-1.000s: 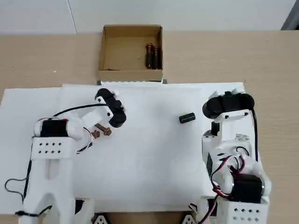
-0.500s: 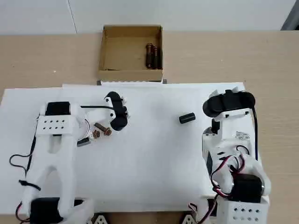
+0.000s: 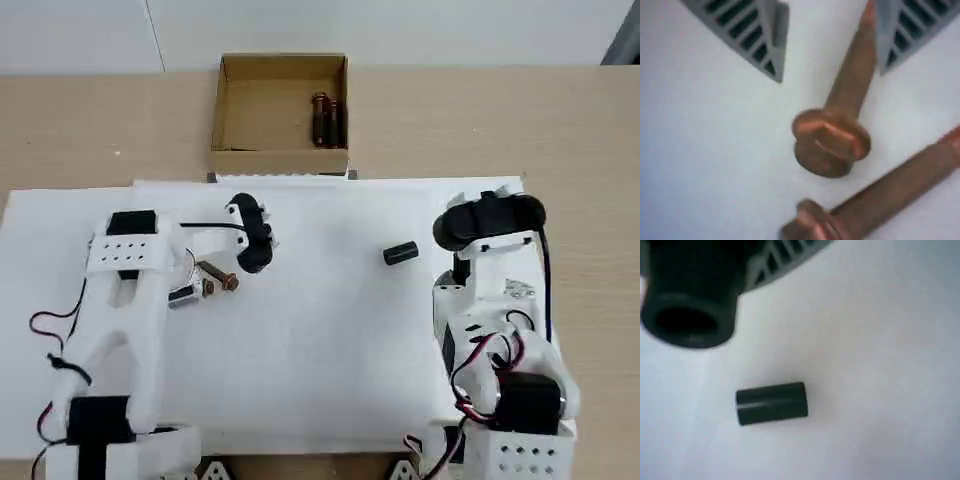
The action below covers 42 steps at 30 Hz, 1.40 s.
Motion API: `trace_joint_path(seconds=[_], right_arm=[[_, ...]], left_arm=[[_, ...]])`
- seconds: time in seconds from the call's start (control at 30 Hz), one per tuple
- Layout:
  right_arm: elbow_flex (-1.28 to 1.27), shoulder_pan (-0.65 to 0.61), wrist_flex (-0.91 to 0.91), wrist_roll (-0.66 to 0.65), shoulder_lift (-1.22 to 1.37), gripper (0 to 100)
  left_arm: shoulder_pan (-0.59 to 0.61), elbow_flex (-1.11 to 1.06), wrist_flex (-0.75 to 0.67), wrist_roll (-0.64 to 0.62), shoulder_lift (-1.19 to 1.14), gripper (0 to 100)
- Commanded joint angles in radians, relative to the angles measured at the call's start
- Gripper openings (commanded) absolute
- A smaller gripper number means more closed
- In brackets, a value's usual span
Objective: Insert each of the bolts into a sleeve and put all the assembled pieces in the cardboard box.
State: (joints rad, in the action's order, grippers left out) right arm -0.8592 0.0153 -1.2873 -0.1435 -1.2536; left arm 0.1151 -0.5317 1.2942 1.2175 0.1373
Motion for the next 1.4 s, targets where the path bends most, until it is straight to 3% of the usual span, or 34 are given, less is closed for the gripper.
trace_joint_path(seconds=[0.0, 0.27, 0.47, 0.67, 1.07, 1.37], right_arm=[[0.005, 0.004, 0.025, -0.021, 0.001, 0.4], [0.005, 0.004, 0.024, -0.021, 0.001, 0.4], [0.005, 0.007, 0.024, -0.021, 0.001, 0.4], [0.005, 0.004, 0.024, -0.021, -0.002, 0.4], [0.008, 0.002, 0.022, -0.021, -0.008, 0.5], [0.005, 0.002, 0.015, -0.020, -0.007, 0.4]], left_arm=[[0.002, 0.036, -0.068, 0.009, -0.029, 12], [0.000, 0.036, -0.121, 0.009, -0.141, 11], [-0.003, 0.036, -0.120, 0.009, -0.178, 1], [-0.003, 0.053, -0.101, 0.003, -0.170, 1], [-0.014, 0.430, 0.338, -0.035, -0.132, 0], [-0.126, 0.452, 0.333, -0.359, 0.158, 0]])
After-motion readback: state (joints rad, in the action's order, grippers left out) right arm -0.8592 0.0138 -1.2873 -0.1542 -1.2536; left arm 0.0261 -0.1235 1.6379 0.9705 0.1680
